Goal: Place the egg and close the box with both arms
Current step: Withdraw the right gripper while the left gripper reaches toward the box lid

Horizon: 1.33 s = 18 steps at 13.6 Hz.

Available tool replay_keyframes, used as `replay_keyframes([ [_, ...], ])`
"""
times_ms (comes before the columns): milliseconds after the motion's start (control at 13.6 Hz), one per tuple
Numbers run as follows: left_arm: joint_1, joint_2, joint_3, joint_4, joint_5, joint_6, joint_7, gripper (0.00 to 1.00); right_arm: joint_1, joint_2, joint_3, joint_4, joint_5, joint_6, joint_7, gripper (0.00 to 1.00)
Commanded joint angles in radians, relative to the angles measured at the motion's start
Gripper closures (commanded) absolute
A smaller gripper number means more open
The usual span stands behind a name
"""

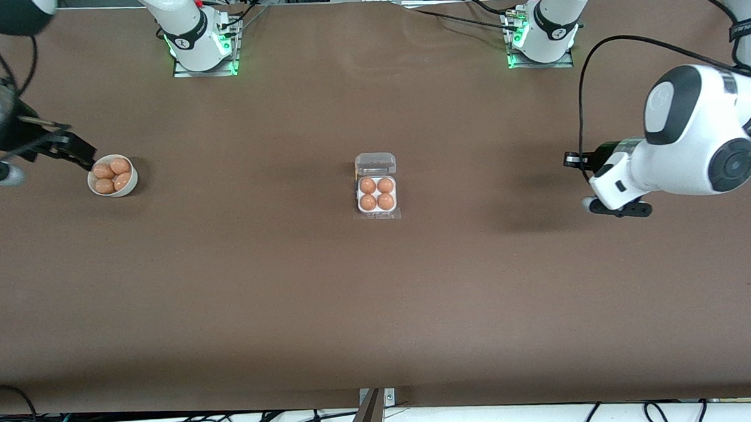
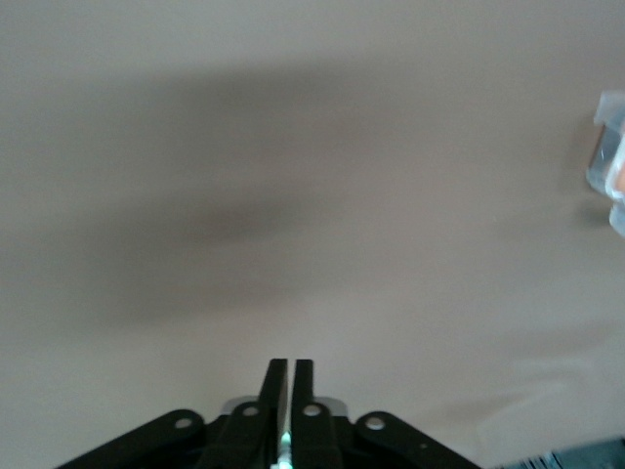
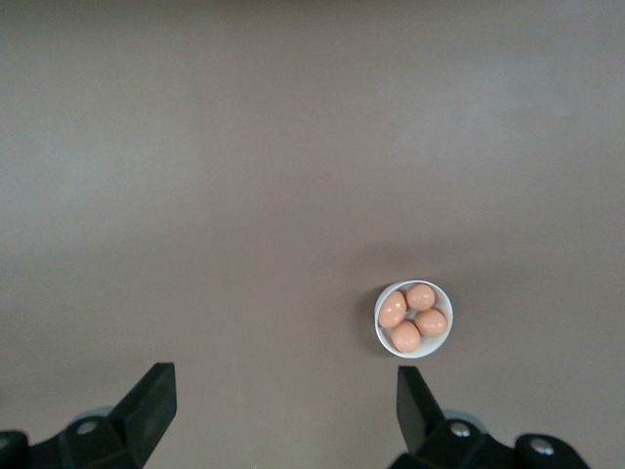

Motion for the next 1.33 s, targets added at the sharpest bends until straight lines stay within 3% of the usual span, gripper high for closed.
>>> replay_keyframes([
  [0, -0.019, 0.030, 0.003, 0.009, -0.074, -0.039, -0.013, 1.00, 0.006, 0.023, -0.042, 0.073, 0.060, -0.061, -0.026, 0.00],
  [589, -0.162, 0.139, 0.002, 0.010, -0.357, -0.036, -0.198, 1.00, 0.011, 0.041, -0.047, 0.067, 0.058, -0.010, -0.075, 0.00],
  [884, -0.271, 0.152, 0.002, 0.010, -0.421, -0.034, -0.263, 1.00, 0.009, 0.040, -0.047, 0.064, 0.063, -0.022, -0.085, 0.00],
  [1252, -0.390, 0.202, 0.003, 0.012, -0.482, 0.061, -0.370, 1.00, 0.001, 0.034, -0.035, 0.060, 0.071, -0.055, -0.087, 0.00],
])
